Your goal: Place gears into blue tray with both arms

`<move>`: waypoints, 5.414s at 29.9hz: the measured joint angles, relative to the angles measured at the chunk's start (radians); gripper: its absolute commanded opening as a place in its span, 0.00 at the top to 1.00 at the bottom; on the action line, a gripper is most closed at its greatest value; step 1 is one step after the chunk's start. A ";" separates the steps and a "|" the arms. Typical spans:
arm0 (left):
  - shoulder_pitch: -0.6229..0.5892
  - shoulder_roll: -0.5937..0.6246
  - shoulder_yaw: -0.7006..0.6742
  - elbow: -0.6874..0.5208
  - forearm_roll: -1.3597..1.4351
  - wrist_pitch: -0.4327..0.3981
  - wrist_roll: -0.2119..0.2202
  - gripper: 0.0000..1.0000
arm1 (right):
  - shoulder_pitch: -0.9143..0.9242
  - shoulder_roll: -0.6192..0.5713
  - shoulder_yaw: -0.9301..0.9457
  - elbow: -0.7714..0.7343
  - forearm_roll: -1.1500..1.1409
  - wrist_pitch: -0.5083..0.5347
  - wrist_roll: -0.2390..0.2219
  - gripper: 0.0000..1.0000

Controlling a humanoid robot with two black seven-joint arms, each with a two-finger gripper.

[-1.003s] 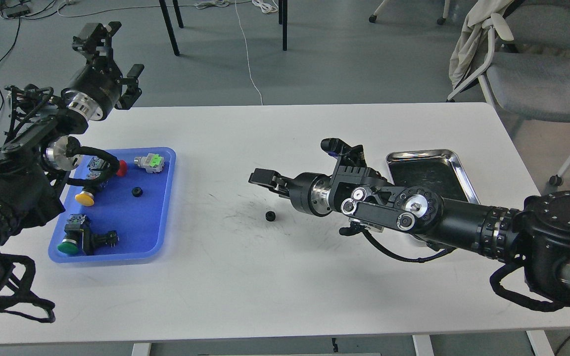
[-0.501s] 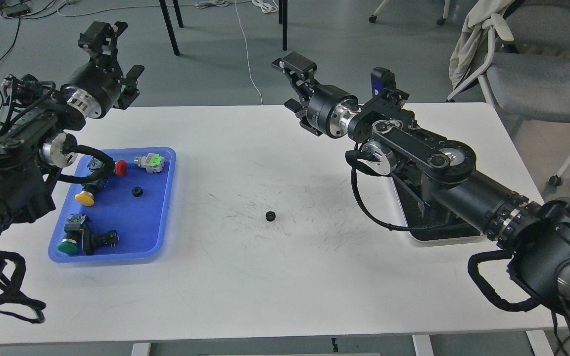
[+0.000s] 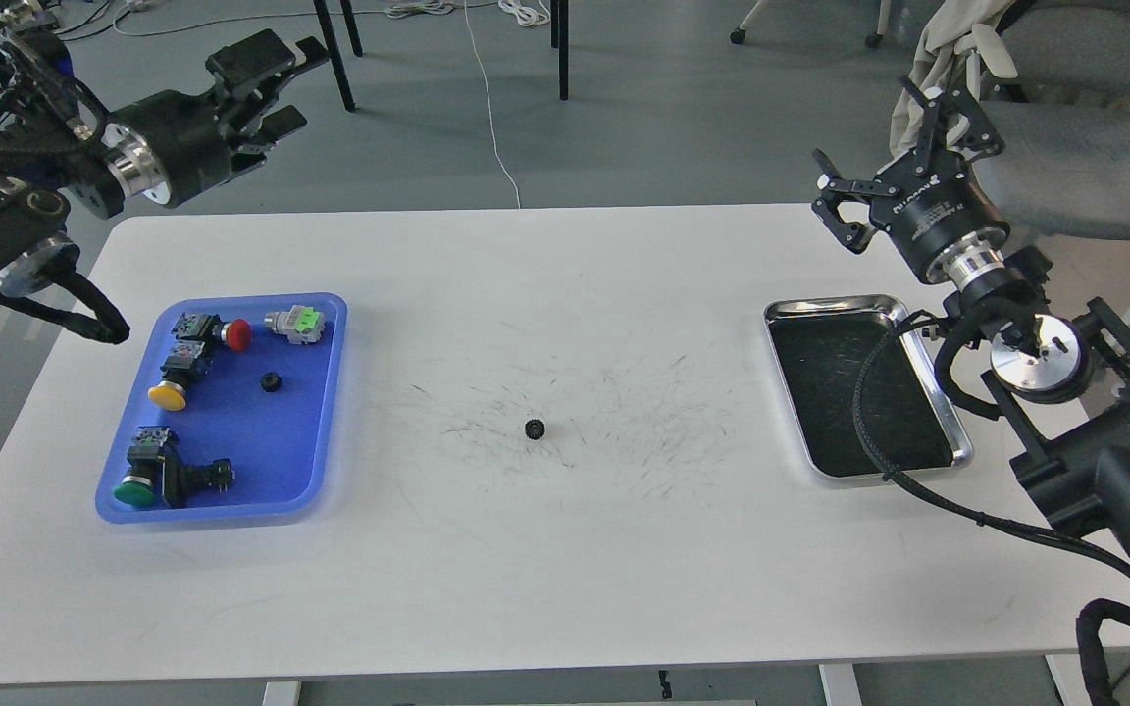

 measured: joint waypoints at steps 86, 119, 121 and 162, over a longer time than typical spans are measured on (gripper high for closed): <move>0.208 0.307 0.094 -0.332 0.951 0.296 0.220 0.93 | -0.058 -0.052 0.020 -0.168 0.093 0.082 0.033 0.02; 0.506 0.057 0.077 0.011 0.901 0.400 0.221 0.51 | -0.060 -0.053 0.008 -0.171 0.092 0.081 0.034 0.02; 0.508 0.057 0.077 0.011 0.901 0.400 0.222 0.25 | -0.060 -0.052 0.008 -0.172 0.092 0.081 0.034 0.02; 0.299 -0.449 -0.619 0.452 -0.428 0.135 0.062 0.00 | 0.007 -0.041 -0.073 -0.071 0.090 0.027 0.036 0.02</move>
